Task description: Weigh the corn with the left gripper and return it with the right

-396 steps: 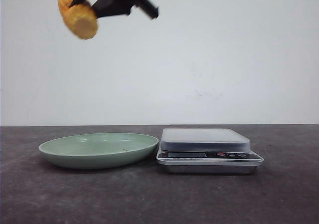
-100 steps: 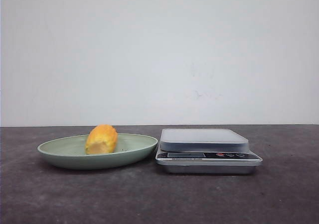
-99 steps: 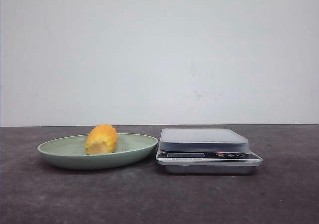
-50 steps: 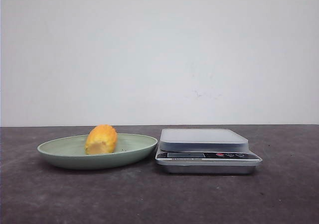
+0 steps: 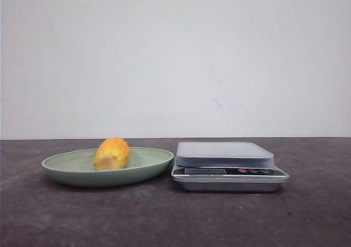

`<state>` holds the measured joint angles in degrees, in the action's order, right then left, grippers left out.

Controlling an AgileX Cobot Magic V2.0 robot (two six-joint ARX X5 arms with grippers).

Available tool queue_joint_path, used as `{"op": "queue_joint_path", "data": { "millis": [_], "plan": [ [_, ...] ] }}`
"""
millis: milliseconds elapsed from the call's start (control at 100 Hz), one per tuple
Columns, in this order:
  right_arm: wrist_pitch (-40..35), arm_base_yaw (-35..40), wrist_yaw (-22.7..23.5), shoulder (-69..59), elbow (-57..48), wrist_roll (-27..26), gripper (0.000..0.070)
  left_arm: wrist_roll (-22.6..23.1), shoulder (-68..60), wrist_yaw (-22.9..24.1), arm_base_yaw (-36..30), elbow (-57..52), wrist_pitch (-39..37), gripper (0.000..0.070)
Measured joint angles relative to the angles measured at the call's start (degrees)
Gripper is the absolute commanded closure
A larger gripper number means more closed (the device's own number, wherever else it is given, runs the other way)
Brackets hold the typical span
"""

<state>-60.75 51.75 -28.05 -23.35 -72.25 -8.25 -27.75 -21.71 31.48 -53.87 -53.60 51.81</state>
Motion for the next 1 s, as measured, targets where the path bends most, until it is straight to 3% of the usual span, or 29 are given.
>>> {"op": "queue_joint_path", "data": {
  "millis": [790, 1000],
  "plan": [
    [-1.2, 0.0, -0.2, 0.0, 0.0, -0.2, 0.0699, 0.0, 0.5, 0.0, 0.3, 0.0, 1.5, 0.0688],
    [-1.2, 0.0, -0.2, 0.0, 0.0, -0.2, 0.0699, 0.0, 0.9, 0.0, 12.3, 0.6, -0.8, 0.0688]
  ]
}}
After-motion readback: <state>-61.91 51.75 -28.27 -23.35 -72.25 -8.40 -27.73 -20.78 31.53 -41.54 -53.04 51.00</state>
